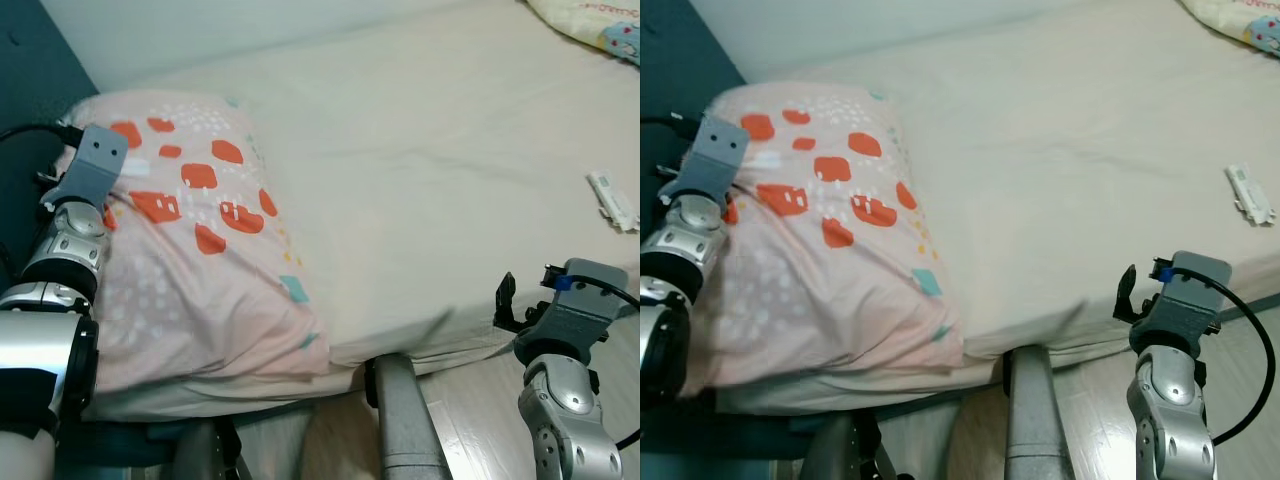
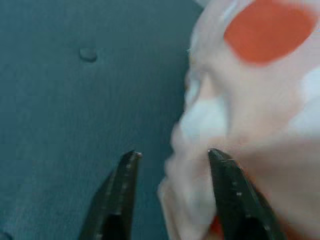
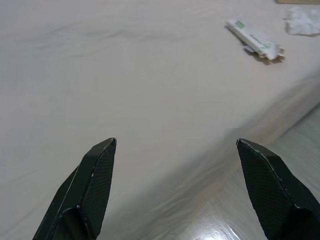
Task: Clean up the room
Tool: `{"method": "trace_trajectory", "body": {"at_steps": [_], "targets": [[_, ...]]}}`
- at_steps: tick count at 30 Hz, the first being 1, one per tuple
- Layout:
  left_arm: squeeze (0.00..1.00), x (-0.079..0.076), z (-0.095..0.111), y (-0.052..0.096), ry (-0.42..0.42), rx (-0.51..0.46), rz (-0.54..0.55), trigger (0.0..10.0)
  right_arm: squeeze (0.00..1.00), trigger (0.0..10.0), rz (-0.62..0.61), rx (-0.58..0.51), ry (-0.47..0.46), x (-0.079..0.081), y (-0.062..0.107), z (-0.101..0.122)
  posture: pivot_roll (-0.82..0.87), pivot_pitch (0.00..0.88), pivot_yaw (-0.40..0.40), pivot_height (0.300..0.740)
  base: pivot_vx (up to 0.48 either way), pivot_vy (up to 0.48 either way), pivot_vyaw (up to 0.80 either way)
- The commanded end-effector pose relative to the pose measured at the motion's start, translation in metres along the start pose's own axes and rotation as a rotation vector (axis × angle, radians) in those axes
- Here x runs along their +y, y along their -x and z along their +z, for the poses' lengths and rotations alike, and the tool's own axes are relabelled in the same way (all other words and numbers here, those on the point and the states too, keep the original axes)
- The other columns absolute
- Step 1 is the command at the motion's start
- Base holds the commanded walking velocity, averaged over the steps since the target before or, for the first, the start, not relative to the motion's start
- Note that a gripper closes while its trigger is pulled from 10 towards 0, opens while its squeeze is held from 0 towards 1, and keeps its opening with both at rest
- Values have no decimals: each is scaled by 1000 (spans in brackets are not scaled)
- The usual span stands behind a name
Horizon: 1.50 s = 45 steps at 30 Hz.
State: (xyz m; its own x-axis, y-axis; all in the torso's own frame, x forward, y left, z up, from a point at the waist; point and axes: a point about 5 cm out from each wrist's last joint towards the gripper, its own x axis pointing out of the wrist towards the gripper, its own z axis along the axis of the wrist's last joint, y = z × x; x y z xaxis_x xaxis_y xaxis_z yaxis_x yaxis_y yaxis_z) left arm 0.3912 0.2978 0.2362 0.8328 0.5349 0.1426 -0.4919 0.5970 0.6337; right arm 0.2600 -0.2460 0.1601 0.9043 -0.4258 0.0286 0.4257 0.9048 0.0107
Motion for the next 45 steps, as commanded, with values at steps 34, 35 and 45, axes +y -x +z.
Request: {"method": "trace_trajectory", "body": {"at_steps": [34, 35, 45], "targets": [[0, -175, 1, 131, 1212, 10, -990, 10000, 0, 10000, 94, 163, 27, 12, -32, -58, -227, 100, 81, 589, 0, 0, 0], [0, -175, 1, 131, 1212, 10, -990, 10000, 0, 10000, 94, 163, 27, 12, -32, -58, -227, 100, 81, 589, 0, 0, 0], [0, -185, -59, 159, 1069, 176, -1014, 10000, 0, 10000, 196, 430, 114, 28, -13, -136, -163, 46, 53, 628, 0, 0, 0]]}}
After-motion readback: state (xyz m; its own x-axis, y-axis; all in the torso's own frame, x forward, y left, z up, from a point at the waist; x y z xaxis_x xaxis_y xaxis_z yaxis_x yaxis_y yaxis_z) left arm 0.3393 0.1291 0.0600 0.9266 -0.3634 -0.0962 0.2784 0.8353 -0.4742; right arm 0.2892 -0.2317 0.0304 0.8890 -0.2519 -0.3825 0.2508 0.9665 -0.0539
